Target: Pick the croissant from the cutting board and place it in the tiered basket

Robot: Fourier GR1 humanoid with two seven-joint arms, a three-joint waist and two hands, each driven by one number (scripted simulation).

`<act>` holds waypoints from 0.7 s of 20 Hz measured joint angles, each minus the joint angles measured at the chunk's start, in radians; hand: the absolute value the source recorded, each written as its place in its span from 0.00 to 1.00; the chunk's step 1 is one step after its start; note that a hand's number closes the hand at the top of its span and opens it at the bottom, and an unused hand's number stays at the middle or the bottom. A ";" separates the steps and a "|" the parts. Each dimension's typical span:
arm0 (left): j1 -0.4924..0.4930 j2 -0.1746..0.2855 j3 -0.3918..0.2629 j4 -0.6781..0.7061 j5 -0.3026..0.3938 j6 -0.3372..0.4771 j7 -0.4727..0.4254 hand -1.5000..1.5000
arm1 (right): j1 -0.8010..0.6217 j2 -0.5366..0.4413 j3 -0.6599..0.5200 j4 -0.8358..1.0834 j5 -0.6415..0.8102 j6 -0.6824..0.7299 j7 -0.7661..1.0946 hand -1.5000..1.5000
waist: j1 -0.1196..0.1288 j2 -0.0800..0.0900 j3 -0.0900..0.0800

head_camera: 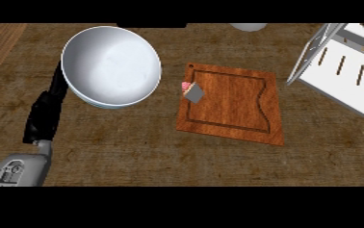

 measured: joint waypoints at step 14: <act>0.008 -0.021 0.028 -0.020 -0.021 -0.025 0.014 0.50 | 0.151 -0.108 -0.122 0.039 -0.137 -0.017 -0.252 1.00 | -0.006 -0.003 0.000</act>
